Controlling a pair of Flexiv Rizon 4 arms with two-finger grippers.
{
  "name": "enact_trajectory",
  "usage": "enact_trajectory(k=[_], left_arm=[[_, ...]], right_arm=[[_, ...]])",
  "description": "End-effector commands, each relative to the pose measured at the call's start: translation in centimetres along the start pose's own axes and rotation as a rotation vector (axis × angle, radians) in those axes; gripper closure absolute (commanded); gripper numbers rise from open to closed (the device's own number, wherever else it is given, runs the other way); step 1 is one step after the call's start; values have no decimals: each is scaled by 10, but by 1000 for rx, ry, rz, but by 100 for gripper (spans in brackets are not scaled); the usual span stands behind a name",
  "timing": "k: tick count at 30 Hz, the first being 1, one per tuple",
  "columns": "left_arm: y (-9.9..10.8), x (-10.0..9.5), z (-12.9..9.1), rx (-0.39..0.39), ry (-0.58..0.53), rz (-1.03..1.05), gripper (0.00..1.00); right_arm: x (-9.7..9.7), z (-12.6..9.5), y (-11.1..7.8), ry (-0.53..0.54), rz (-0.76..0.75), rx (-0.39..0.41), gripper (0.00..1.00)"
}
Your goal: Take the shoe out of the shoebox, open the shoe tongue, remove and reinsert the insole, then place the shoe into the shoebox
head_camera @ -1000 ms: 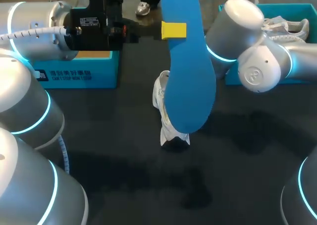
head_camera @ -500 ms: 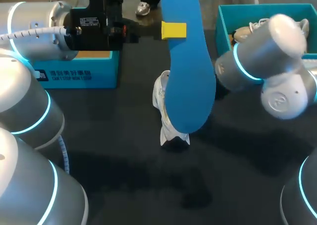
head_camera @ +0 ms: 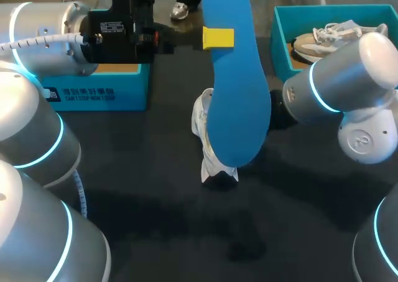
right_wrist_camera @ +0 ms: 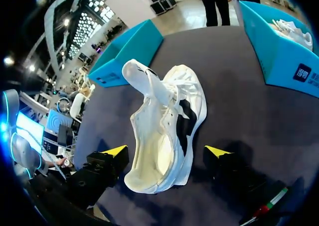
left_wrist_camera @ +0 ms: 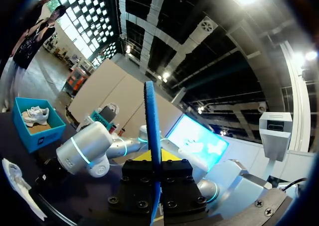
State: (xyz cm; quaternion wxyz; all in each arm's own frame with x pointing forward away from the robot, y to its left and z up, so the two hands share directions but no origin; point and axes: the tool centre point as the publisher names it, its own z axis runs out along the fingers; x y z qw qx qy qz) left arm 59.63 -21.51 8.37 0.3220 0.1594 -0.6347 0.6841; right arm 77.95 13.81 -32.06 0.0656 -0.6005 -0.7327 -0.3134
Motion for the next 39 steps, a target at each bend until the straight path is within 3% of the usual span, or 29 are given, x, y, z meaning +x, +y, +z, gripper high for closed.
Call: enact_trajectory(k=[1,14,17,30,35,39], left_arm=[[1,0,0,1,-1,0,100],[1,0,0,1,-1,0,100],[1,0,0,1,-1,0,100],[1,0,0,1,-1,0,100],[1,0,0,1,-1,0,100],[1,0,0,1,-1,0,100]], right_arm=[[1,-3,6,22,16,-1,0],[4,-23,20,79,117,276,0],[7,-30,23,112,141,285,0],[28,-68,47,326,290,147,0],[32,-83,61,422,399,38,0],[32,-92,66,499,424,20,0]])
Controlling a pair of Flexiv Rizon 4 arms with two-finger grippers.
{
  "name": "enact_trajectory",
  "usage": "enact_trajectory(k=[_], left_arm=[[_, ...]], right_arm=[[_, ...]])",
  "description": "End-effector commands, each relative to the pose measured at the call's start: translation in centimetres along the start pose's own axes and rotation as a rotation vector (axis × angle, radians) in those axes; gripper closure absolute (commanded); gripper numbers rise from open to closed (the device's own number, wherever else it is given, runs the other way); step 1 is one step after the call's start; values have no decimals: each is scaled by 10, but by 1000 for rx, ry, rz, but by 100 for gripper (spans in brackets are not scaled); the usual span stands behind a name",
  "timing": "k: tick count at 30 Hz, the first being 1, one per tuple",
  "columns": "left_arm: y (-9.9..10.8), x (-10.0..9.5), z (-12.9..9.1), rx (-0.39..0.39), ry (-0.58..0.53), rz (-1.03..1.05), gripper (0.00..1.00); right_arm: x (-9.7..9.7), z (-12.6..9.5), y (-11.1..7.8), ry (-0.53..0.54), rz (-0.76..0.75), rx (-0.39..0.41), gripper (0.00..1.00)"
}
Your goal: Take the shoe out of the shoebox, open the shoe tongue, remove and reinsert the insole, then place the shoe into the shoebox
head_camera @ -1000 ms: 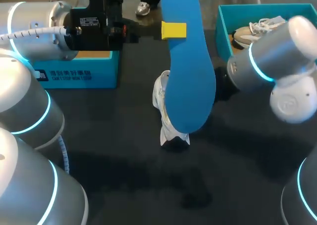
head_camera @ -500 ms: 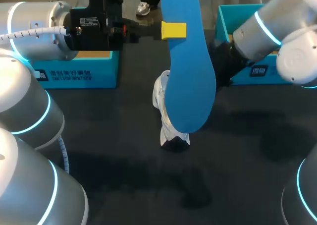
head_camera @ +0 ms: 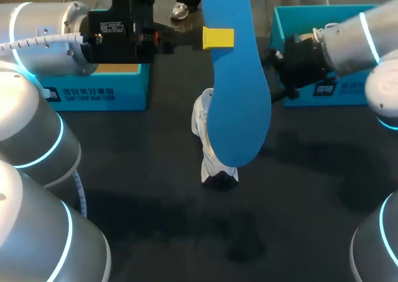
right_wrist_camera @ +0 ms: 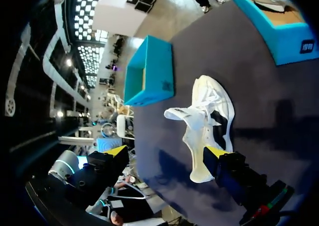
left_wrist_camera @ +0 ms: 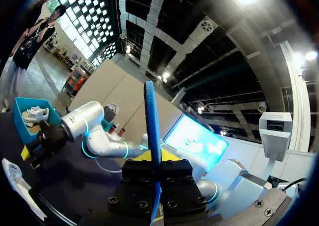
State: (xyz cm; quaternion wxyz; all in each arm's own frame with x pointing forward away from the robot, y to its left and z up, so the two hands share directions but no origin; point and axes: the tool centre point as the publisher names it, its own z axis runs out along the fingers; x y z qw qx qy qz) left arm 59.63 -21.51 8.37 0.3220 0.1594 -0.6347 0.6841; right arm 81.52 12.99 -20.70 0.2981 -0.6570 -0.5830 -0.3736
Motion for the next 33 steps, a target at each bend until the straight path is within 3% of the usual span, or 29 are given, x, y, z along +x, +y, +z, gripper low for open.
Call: enact_trajectory(k=[1,10,15,19,25,33], left_arm=[[1,0,0,1,-1,0,100],[1,0,0,1,-1,0,100],[1,0,0,1,-1,0,100],[1,0,0,1,-1,0,100],[1,0,0,1,-1,0,100],[1,0,0,1,-1,0,100]], right_arm=[[-4,-10,-7,114,-2,-51,0],[-3,-27,5,190,8,-45,0],[3,-39,12,306,17,-63,0],[3,-47,16,281,6,-69,0],[13,-53,14,335,-24,-15,0],[21,-55,13,371,-42,-38,0]])
